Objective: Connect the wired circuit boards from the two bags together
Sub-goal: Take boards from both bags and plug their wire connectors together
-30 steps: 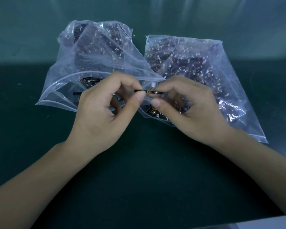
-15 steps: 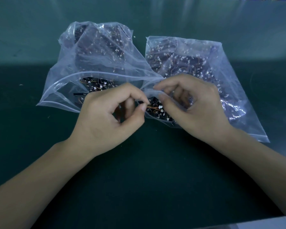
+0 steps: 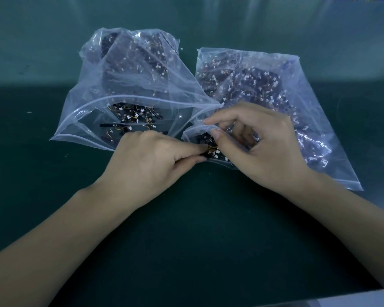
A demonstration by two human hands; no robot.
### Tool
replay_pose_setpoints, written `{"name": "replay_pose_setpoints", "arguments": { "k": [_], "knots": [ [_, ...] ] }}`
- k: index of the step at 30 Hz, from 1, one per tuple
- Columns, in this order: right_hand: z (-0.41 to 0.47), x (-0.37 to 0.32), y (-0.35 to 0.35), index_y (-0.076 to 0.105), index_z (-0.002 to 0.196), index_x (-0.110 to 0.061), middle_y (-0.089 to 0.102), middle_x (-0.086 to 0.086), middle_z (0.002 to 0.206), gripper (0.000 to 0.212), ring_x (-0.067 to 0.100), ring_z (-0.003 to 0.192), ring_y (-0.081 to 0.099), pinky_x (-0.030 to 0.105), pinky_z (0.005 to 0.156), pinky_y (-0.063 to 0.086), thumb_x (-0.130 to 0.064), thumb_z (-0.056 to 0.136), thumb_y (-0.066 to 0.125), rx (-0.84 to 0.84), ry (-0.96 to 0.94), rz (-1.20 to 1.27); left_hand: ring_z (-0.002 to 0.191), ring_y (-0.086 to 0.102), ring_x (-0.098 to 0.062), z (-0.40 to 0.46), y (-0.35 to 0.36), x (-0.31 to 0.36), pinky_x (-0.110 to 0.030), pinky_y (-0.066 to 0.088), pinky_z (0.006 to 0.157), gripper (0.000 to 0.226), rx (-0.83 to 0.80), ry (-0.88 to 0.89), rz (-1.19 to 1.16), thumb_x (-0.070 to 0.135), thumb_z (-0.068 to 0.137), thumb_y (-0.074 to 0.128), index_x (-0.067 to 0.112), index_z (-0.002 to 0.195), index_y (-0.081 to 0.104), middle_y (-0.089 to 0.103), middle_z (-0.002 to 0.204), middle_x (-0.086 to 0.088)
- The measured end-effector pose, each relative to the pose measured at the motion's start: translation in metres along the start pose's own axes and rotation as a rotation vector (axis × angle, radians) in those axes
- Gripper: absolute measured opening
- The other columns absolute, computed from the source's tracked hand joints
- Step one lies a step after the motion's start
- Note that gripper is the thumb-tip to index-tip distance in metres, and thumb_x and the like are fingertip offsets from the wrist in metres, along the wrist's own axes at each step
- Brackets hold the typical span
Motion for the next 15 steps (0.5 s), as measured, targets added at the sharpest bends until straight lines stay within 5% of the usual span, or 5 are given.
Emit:
{"name": "replay_pose_setpoints", "arguments": {
  "k": [5,8,10,12,15],
  "knots": [
    [0.000,0.000,0.000,0.079,0.112,-0.012,0.069,-0.003,0.090,0.018,0.013,0.057,0.054,0.014,0.060,0.040,-0.003,0.097,0.075,-0.016,-0.005,-0.008,0.052,0.056,-0.014,0.000,0.001,0.004,-0.023,0.032,0.052,0.036,-0.066,-0.055,-0.020,0.056,0.106,0.048,0.046,0.121,0.078,0.063,0.058,0.012],
    [0.000,0.000,-0.001,0.079,0.112,-0.012,0.069,-0.005,0.090,0.018,0.014,0.056,0.053,0.015,0.060,0.040,-0.003,0.097,0.075,-0.016,-0.005,-0.010,0.048,0.043,-0.014,0.001,-0.002,0.003,-0.031,0.043,0.051,0.031,-0.022,-0.142,-0.132,0.046,0.107,0.054,0.033,0.099,0.082,0.050,0.052,0.006],
    [0.000,0.000,-0.001,0.079,0.112,-0.012,0.069,-0.005,0.090,0.017,0.015,0.056,0.053,0.016,0.060,0.040,-0.003,0.097,0.075,-0.013,-0.008,-0.007,0.048,0.044,-0.020,0.002,-0.006,-0.001,-0.035,0.043,0.053,0.034,0.048,-0.245,-0.167,0.039,0.106,0.057,0.022,0.077,0.066,0.043,0.052,0.002],
    [0.000,0.000,0.000,0.079,0.111,-0.012,0.069,-0.004,0.089,0.018,0.015,0.056,0.052,0.016,0.061,0.040,-0.002,0.097,0.076,-0.011,-0.009,-0.005,0.048,0.041,-0.018,0.003,-0.011,-0.006,-0.033,0.038,0.053,0.037,0.108,-0.319,-0.114,0.035,0.105,0.057,0.024,0.071,0.047,0.036,0.051,0.003],
    [-0.001,0.000,0.000,0.079,0.112,-0.014,0.068,-0.004,0.089,0.019,0.016,0.056,0.051,0.017,0.060,0.041,-0.003,0.097,0.076,-0.015,-0.006,0.006,0.055,0.045,-0.022,0.002,-0.010,-0.018,-0.034,0.038,0.059,0.035,0.091,-0.388,0.070,0.038,0.104,0.055,0.020,0.074,0.052,0.044,0.058,0.007]
  ]
}}
Point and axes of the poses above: each hand's wrist, its own z-axis towards the middle knuckle, its own y-axis out of the palm, x = y × z, the point moved 2 cm from there along z, towards the middle knuckle
